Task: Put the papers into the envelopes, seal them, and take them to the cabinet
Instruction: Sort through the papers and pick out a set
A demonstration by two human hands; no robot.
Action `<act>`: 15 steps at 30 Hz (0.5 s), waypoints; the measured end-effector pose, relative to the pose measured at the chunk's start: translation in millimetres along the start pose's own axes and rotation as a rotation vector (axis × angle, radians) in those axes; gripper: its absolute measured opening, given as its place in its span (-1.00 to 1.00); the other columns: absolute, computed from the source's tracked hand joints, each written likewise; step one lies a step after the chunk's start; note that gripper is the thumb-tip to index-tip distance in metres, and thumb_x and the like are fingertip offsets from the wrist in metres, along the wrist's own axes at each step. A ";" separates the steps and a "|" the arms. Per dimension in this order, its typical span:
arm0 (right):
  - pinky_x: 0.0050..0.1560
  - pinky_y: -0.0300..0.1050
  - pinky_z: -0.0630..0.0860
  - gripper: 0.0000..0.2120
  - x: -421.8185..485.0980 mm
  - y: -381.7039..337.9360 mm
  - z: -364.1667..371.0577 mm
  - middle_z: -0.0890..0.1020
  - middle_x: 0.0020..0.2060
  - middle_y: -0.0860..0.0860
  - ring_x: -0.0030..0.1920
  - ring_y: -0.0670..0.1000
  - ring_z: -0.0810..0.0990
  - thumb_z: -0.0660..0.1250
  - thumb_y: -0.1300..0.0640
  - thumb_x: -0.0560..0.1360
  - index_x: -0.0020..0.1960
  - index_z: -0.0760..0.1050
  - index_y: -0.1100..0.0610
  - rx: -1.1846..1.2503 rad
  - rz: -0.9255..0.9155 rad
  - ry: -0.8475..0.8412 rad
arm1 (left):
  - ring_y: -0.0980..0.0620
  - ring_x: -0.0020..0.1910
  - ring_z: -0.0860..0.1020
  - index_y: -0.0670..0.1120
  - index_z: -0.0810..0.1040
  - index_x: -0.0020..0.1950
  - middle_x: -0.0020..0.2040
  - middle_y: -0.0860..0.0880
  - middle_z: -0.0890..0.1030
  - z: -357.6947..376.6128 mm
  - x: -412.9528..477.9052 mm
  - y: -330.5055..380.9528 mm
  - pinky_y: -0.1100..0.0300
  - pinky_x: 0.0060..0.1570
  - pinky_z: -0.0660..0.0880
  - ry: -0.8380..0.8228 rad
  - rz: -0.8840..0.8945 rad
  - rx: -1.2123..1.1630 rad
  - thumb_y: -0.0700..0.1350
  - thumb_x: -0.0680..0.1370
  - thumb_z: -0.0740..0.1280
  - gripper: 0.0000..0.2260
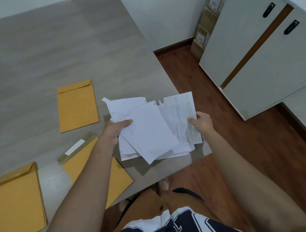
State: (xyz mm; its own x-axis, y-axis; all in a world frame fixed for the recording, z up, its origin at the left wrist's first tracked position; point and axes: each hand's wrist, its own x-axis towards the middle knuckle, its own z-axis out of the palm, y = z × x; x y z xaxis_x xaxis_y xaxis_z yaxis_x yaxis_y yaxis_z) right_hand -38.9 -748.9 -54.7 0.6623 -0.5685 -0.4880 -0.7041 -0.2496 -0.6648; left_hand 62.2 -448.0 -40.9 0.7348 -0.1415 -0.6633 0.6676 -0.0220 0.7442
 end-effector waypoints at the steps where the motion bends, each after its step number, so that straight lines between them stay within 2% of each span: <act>1: -0.03 -0.03 0.59 -0.91 0.1 -0.9 1.3 0.64 0.03 -0.01 0.00 0.07 0.62 0.33 0.10 0.57 0.02 0.58 0.09 -0.005 0.005 0.003 | -0.02 -0.12 0.70 -0.15 0.62 0.08 0.02 -0.10 0.70 -0.2 -0.3 -1.0 0.10 -0.21 0.64 0.003 0.000 0.000 -0.32 0.43 0.50 -0.74; 4: -0.04 -0.05 0.55 -0.90 2.4 -3.0 2.3 0.62 0.03 0.01 0.01 0.07 0.59 0.30 0.12 0.58 0.04 0.55 0.12 0.006 0.026 0.039 | -0.02 -0.11 0.71 -0.15 0.62 0.10 0.02 -0.08 0.70 0.6 -1.3 -3.7 0.10 -0.19 0.64 0.005 0.002 0.002 -0.32 0.42 0.51 -0.72; 9: -0.06 -0.05 0.48 -0.88 7.2 -6.0 -14.5 0.59 0.03 0.02 0.02 0.08 0.56 0.26 0.18 0.57 0.08 0.52 0.15 0.128 0.077 0.090 | -0.11 0.00 0.68 -0.14 0.62 0.15 0.06 -0.08 0.70 0.4 2.9 -5.7 -0.01 -0.02 0.62 0.002 -0.015 -0.001 -0.28 0.41 0.54 -0.66; 12: -0.06 -0.06 0.49 -0.82 13.8 -4.1 -36.8 0.63 0.01 0.06 -0.02 0.10 0.58 0.22 0.27 0.49 0.03 0.53 0.14 0.307 0.171 0.177 | -0.11 -0.01 0.68 -0.14 0.62 0.13 0.05 -0.08 0.70 3.3 7.0 -4.5 -0.02 -0.01 0.61 0.008 -0.019 0.018 -0.27 0.41 0.54 -0.68; 15: -0.02 0.01 0.49 -0.88 17.0 -4.9 -59.7 0.62 -0.05 0.03 -0.08 0.05 0.58 0.25 0.29 0.53 0.04 0.51 0.18 0.469 0.255 0.200 | -0.02 -0.13 0.70 -0.13 0.63 0.04 0.01 -0.09 0.70 17.2 14.2 -3.3 0.07 -0.12 0.63 -0.004 -0.008 0.040 -0.31 0.42 0.52 -0.76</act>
State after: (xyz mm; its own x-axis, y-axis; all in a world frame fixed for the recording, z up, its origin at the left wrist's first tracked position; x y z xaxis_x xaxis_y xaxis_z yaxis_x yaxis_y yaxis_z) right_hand -39.5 -804.2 -25.9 0.3928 -0.7138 -0.5798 -0.6160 0.2639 -0.7422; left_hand 68.3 -466.9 -51.4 0.7286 -0.1455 -0.6693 0.6684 -0.0629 0.7412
